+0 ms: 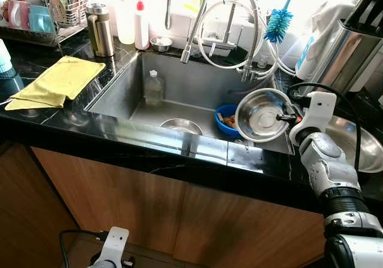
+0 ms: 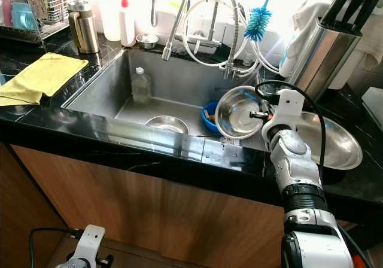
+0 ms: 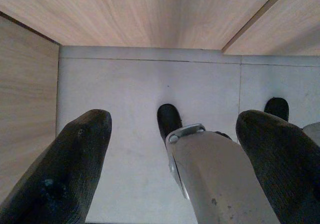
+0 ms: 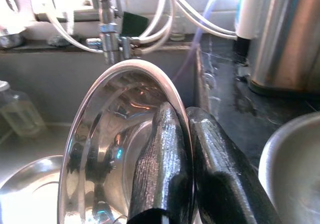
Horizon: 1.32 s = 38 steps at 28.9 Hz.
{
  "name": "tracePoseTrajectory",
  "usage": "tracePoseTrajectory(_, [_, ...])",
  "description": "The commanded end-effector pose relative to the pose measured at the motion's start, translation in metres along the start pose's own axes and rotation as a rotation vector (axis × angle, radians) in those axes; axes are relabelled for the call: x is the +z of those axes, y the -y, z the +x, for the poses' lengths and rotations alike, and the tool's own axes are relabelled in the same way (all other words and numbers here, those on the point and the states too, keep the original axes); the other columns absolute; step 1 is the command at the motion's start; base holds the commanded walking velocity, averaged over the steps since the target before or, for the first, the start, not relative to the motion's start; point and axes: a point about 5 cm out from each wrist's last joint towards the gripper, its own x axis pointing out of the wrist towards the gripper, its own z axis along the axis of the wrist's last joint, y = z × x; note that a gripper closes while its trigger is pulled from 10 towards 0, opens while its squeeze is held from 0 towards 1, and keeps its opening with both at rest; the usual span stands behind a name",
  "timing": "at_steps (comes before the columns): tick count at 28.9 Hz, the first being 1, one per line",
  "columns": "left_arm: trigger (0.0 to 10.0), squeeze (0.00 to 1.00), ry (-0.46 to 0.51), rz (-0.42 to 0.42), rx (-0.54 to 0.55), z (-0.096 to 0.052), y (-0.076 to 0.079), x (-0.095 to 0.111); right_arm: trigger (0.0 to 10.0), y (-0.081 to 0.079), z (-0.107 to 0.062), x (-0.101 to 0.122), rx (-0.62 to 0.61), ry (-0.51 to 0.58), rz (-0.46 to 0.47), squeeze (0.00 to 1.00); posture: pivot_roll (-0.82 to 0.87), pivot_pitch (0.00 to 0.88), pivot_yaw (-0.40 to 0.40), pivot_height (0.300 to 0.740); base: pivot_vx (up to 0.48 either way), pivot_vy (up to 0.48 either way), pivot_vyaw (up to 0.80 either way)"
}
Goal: Kitchen organization
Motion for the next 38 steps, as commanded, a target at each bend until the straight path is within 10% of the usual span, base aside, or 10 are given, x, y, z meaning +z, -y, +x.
tracePoseTrajectory(1, [10.0, 0.00, 0.007, -0.010, -0.009, 0.000, 0.002, 0.001, 10.0, 0.006, 0.002, 0.012, -0.021, 0.041, -0.010, 0.00, 0.20, 0.000, -0.156, 0.736, 0.000, 0.000, 0.00])
tracePoseTrajectory(19, [10.0, 0.00, 0.004, -0.003, -0.012, 0.000, 0.003, 0.001, 10.0, 0.007, 0.007, -0.004, -0.018, 0.013, -0.033, 0.00, 0.18, 0.000, -0.156, 0.736, 0.000, 0.000, 0.00])
tracePoseTrajectory(20, [10.0, 0.00, 0.003, -0.003, -0.012, 0.000, 0.003, 0.001, 10.0, 0.007, 0.007, -0.005, -0.016, 0.009, -0.036, 0.50, 0.18, 0.000, -0.156, 0.736, 0.000, 0.000, 0.00])
tracePoseTrajectory(22, [10.0, 0.00, 0.003, -0.002, -0.013, 0.000, 0.003, 0.000, 10.0, 0.007, 0.007, -0.006, -0.013, 0.009, -0.040, 0.84, 0.19, 0.000, -0.157, 0.736, 0.000, 0.000, 0.00])
tracePoseTrajectory(25, [10.0, 0.00, 0.002, -0.002, -0.013, 0.000, 0.003, 0.000, 10.0, 0.007, 0.007, -0.006, -0.010, 0.012, -0.040, 0.92, 0.18, 0.000, -0.155, 0.736, 0.000, 0.000, 0.00])
tracePoseTrajectory(32, [10.0, 0.00, 0.003, 0.005, -0.014, 0.000, 0.003, 0.000, 10.0, 0.004, 0.009, -0.003, -0.008, 0.032, -0.055, 0.76, 0.19, 0.000, -0.153, 0.736, 0.000, 0.000, 0.00])
tracePoseTrajectory(33, [10.0, 0.00, 0.003, 0.006, -0.014, 0.000, 0.003, 0.000, 10.0, 0.003, 0.009, -0.002, -0.007, 0.035, -0.057, 0.51, 0.19, 0.000, -0.153, 0.736, 0.000, 0.000, 0.00])
tracePoseTrajectory(34, [10.0, 0.00, 0.003, 0.006, -0.014, 0.000, 0.003, 0.000, 10.0, 0.003, 0.009, -0.002, -0.007, 0.037, -0.058, 0.51, 0.19, 0.000, -0.152, 0.736, 0.000, 0.000, 0.00])
tracePoseTrajectory(35, [10.0, 0.00, 0.003, 0.008, -0.015, 0.000, 0.003, 0.000, 10.0, 0.003, 0.009, -0.002, -0.007, 0.040, -0.057, 0.00, 0.18, 0.000, -0.151, 0.736, 0.000, 0.000, 0.00])
tracePoseTrajectory(38, [10.0, 0.00, 0.002, 0.014, -0.018, 0.000, 0.003, -0.001, 10.0, 0.002, 0.009, -0.003, -0.008, 0.038, -0.059, 0.00, 0.18, 0.000, -0.150, 0.736, 0.000, 0.000, 0.00])
